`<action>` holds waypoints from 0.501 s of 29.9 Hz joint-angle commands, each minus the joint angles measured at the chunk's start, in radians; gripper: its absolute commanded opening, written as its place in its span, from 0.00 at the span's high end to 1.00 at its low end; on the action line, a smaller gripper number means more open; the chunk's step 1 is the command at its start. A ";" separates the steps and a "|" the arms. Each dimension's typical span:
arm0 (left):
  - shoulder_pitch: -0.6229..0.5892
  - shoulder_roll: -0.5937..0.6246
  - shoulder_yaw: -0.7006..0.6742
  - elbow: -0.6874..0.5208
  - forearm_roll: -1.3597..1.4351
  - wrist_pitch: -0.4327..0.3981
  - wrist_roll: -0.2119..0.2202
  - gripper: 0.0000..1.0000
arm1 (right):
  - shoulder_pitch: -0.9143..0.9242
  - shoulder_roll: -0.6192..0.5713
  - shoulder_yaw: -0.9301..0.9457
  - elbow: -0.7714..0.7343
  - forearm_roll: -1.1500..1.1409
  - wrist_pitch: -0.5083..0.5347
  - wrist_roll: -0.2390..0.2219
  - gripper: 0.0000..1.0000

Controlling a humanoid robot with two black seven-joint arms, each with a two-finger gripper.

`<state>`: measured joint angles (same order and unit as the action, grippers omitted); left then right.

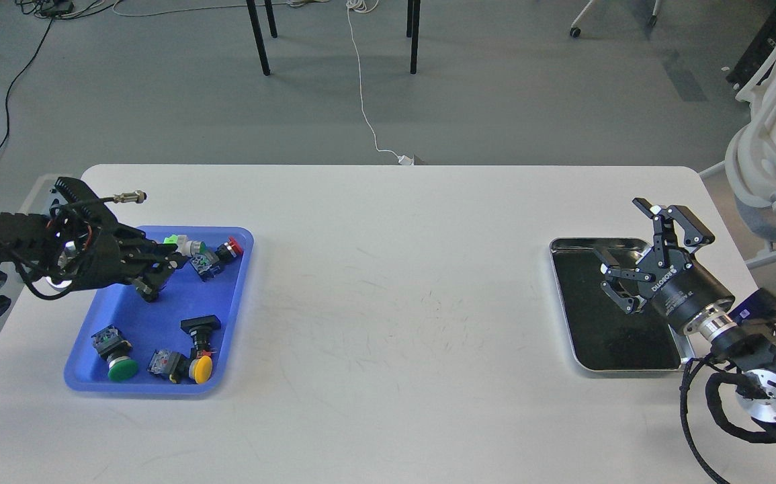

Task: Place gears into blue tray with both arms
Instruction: 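Carry the black part with the left gripper and release into the blue tray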

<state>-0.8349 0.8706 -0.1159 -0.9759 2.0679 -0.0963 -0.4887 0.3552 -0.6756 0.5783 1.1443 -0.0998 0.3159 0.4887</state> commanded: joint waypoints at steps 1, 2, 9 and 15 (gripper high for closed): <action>0.025 0.022 -0.002 0.020 0.000 0.021 0.000 0.90 | 0.001 -0.001 -0.001 0.000 0.000 0.000 0.000 0.05; 0.030 0.024 -0.002 0.029 0.000 0.023 0.000 0.90 | -0.001 -0.001 0.000 0.000 0.000 0.000 0.000 0.04; 0.040 -0.036 -0.011 0.144 -0.032 0.026 0.000 0.89 | -0.004 0.004 -0.001 0.002 0.000 0.000 0.000 0.04; 0.042 -0.087 -0.011 0.215 -0.045 0.024 0.000 0.89 | -0.004 0.002 -0.001 0.003 0.000 0.000 0.000 0.04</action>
<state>-0.7946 0.8056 -0.1273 -0.8183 2.0263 -0.0709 -0.4888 0.3513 -0.6721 0.5769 1.1469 -0.0998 0.3159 0.4887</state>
